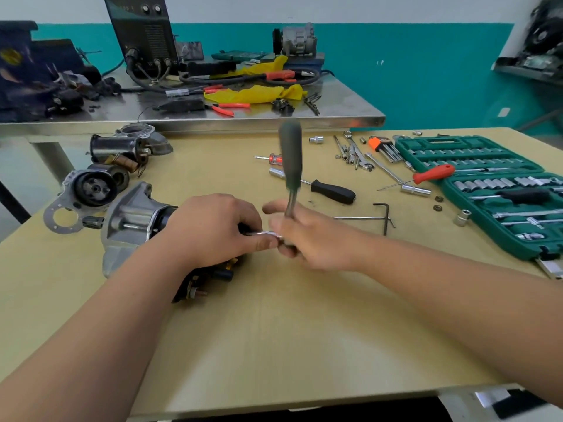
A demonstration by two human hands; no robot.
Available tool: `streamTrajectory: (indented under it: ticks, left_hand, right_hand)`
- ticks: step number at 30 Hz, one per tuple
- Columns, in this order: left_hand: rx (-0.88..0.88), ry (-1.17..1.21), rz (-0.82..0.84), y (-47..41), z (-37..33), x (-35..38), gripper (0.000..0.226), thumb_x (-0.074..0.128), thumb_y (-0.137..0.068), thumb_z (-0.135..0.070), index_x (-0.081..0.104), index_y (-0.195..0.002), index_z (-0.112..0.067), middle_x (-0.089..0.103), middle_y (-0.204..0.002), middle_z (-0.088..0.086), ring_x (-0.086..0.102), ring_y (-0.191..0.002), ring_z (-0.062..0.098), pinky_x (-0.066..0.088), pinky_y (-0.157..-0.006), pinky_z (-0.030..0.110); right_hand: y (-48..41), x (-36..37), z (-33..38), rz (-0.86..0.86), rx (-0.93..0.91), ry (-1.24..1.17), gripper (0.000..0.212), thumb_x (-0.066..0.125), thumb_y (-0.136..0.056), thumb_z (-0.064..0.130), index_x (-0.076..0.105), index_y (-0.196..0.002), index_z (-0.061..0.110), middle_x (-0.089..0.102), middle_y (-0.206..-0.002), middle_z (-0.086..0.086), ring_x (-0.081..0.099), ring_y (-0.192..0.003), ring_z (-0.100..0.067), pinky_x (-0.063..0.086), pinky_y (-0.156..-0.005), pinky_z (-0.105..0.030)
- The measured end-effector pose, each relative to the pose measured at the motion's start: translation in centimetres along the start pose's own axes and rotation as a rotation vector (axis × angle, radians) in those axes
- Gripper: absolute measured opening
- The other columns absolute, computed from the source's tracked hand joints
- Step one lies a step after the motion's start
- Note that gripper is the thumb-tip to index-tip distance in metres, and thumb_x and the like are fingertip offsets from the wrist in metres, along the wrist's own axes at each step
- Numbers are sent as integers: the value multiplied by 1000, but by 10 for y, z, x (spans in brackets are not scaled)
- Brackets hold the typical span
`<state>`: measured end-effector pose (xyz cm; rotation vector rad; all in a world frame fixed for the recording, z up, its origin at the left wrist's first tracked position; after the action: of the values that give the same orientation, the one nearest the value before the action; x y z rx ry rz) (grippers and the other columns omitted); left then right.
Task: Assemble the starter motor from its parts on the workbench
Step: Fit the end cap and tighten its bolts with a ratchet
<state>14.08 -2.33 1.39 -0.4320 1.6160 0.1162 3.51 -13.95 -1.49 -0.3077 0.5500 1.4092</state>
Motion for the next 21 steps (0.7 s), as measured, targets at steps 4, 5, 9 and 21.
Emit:
streamTrajectory:
  ticks: [4, 5, 9, 21]
  left_hand:
    - [11, -5, 3, 2, 0, 1, 51, 43, -71, -77, 65, -79, -33, 65, -87, -17, 56, -81, 6, 48, -67, 32]
    - [3, 2, -7, 2, 0, 0, 50, 42, -71, -77, 65, -78, -33, 65, -85, -17, 56, -80, 5, 47, -65, 31]
    - [17, -10, -27, -1, 1, 3, 50, 40, -75, -77, 66, -80, -35, 65, -90, -22, 56, -86, 6, 46, -67, 31]
    - [36, -9, -60, 0, 1, 3, 47, 46, -80, -76, 68, -82, -35, 65, -90, -21, 56, -86, 5, 47, -66, 31]
  right_hand:
    - [6, 2, 5, -26, -10, 27, 36, 37, -100, 43, 42, -126, 19, 51, -59, 14, 42, -43, -2, 35, -45, -20]
    - [9, -1, 13, -50, -179, 380, 39, 41, -99, 41, 37, -134, 25, 52, -66, 17, 45, -51, 1, 35, -51, -21]
    - [8, -1, 8, -47, -317, 902, 54, 47, -98, 37, 19, -144, 33, 54, -110, -1, 57, -80, -21, 44, -67, -35]
    - [9, -1, 7, -47, -384, 920, 40, 46, -98, 37, 32, -135, 34, 49, -108, 12, 46, -73, -8, 36, -64, -30]
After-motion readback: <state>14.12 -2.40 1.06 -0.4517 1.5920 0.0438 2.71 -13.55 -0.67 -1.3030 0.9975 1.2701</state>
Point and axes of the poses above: each hand's wrist, its own y-axis away from the middle knuckle, its own x-axis out of the palm, z = x × y, the point moved 4 cm from there along -y, towards the middle knuckle
